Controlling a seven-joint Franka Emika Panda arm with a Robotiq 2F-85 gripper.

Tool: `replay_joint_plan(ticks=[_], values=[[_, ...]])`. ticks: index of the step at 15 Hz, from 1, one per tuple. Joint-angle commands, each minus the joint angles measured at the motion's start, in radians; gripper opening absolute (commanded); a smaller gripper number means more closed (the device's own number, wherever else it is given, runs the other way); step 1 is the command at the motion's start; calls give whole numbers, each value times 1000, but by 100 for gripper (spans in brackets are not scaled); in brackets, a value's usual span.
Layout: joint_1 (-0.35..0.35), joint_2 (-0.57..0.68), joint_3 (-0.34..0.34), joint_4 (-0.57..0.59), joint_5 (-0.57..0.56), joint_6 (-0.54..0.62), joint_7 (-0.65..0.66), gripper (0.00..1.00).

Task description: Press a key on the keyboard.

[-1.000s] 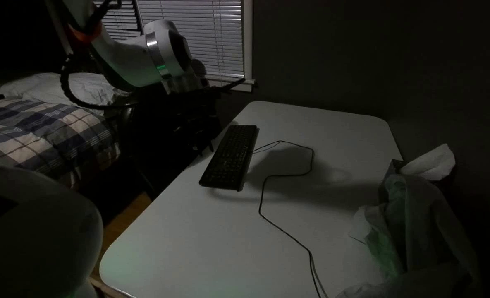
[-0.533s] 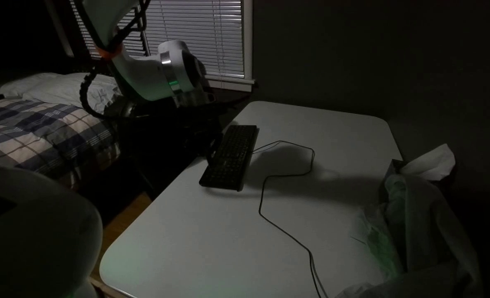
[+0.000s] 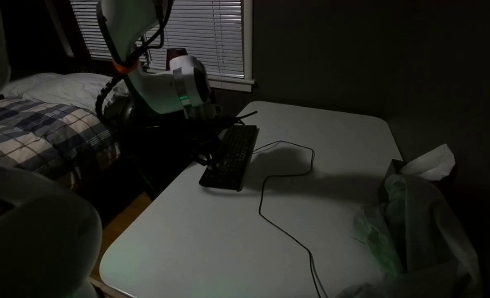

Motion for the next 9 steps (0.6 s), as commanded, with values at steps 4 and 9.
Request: replay_joint_plan(ticks=[4, 9], values=[[-3, 72, -33, 21, -24, 76, 20, 0], [-3, 93, -39, 32, -11, 82, 20, 0]])
